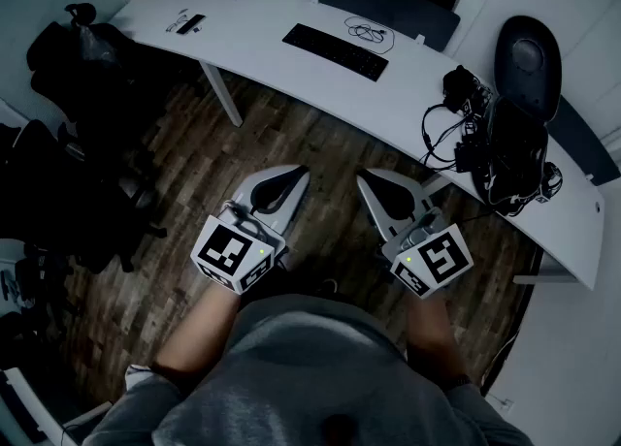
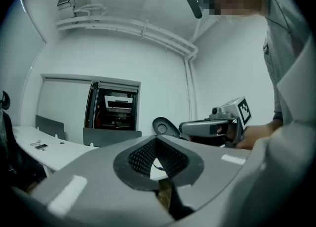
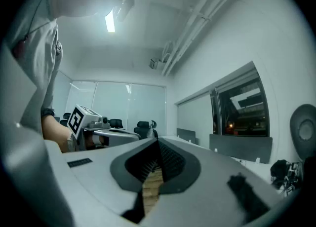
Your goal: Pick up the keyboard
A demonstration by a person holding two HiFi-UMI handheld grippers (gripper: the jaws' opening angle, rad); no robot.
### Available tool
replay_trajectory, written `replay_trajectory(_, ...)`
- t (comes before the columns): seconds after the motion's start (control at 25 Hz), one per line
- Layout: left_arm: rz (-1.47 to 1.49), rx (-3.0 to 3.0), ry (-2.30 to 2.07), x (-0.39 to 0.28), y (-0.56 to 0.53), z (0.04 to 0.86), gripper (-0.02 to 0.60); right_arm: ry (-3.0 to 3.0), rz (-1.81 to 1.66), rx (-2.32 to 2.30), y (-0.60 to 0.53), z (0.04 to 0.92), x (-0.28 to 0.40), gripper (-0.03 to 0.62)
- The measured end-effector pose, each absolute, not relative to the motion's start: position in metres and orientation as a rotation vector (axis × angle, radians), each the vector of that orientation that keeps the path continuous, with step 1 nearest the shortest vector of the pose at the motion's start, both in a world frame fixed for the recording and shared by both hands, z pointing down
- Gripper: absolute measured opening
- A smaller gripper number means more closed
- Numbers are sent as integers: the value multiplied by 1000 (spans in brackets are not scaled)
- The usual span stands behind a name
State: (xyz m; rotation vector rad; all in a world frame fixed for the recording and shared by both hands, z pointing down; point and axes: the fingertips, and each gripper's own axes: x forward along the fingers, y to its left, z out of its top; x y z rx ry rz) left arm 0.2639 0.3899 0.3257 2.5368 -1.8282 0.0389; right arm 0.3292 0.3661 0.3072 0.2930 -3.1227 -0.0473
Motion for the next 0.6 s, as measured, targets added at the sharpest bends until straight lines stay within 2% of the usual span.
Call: replay_trajectory(0.6, 121, 2502, -1837, 249, 369, 341, 6, -3106, 31, 363, 334, 323, 327, 15)
